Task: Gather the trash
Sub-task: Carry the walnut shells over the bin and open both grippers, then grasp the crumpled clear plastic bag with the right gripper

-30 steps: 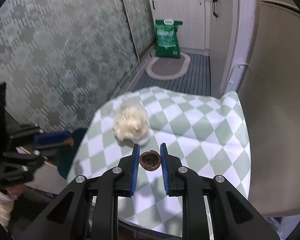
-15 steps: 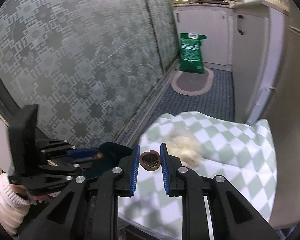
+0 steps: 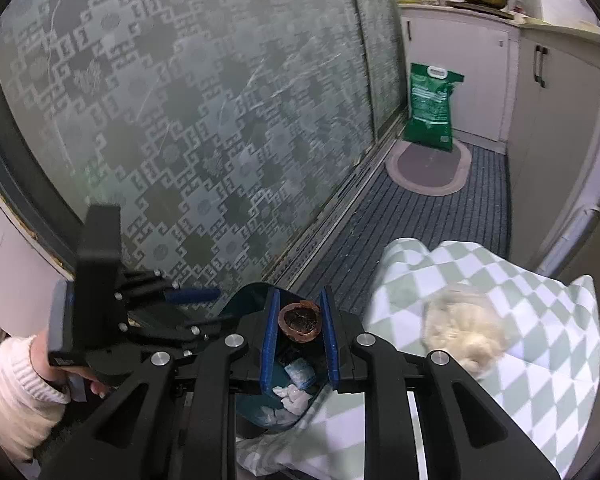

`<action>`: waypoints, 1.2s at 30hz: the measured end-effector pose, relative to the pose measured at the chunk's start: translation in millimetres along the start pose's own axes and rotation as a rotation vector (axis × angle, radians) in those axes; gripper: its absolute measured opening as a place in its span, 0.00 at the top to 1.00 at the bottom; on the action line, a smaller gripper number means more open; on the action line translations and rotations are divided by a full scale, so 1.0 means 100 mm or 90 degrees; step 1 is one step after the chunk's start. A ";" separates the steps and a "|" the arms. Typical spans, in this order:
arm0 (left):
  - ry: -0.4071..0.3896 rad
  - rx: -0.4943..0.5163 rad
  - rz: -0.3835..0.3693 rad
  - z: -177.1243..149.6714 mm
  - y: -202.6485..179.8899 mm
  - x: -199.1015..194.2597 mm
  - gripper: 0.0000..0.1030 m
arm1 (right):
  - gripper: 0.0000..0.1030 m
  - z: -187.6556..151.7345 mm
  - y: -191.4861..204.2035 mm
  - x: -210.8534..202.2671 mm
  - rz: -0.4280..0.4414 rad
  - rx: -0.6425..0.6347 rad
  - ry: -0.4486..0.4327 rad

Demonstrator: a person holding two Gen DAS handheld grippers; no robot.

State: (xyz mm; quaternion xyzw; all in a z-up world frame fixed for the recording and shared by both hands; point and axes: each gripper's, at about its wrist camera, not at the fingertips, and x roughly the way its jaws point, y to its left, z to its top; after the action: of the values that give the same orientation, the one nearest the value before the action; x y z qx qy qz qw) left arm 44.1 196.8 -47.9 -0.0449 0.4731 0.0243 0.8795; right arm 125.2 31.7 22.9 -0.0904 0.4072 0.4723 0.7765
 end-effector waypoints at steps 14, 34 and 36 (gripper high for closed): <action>-0.097 -0.087 0.023 0.06 0.38 -0.37 0.47 | 0.80 -0.09 0.43 0.65 0.016 -0.057 0.085; -0.176 -0.077 -0.051 0.23 0.06 -0.62 0.34 | 0.41 0.02 -0.20 0.20 0.003 0.051 -0.002; -0.180 -0.070 -0.064 0.27 -0.04 -0.61 0.32 | 0.41 0.00 -0.40 0.06 -0.012 0.082 -0.022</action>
State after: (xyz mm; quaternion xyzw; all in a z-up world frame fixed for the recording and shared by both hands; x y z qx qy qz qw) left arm 33.3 195.6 18.6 -0.1129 0.3395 0.0124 0.9337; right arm 159.0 13.9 8.7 -0.0358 0.4224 0.4389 0.7923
